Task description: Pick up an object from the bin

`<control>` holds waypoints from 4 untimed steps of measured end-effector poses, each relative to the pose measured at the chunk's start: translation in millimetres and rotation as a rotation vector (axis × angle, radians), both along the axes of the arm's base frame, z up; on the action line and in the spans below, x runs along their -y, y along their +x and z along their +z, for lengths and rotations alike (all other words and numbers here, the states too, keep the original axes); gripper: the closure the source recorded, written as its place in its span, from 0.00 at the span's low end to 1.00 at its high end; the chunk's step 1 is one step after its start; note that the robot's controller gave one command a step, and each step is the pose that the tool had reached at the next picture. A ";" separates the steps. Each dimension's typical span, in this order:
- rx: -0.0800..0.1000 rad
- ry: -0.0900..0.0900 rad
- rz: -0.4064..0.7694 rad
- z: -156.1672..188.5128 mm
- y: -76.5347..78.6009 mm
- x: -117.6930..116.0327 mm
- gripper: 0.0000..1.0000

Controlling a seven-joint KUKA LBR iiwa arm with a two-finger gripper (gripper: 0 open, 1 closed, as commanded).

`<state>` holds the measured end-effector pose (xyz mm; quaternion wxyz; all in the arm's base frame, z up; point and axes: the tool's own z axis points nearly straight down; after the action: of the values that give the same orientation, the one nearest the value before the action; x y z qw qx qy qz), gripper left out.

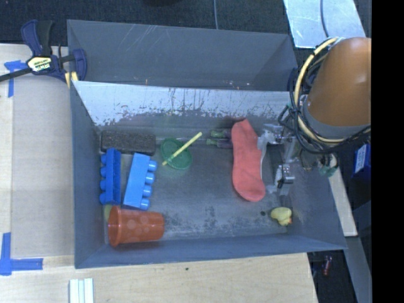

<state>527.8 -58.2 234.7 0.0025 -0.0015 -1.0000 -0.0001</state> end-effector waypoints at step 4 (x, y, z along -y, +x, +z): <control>0.014 -0.001 -0.007 -87.9 67.3 13.2 0.00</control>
Offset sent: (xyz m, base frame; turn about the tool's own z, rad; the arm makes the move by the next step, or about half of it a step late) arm 0.0685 0.0004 -0.1054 -0.3134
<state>595.1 -71.4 146.7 -0.0044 -0.0051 -1.0000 0.0004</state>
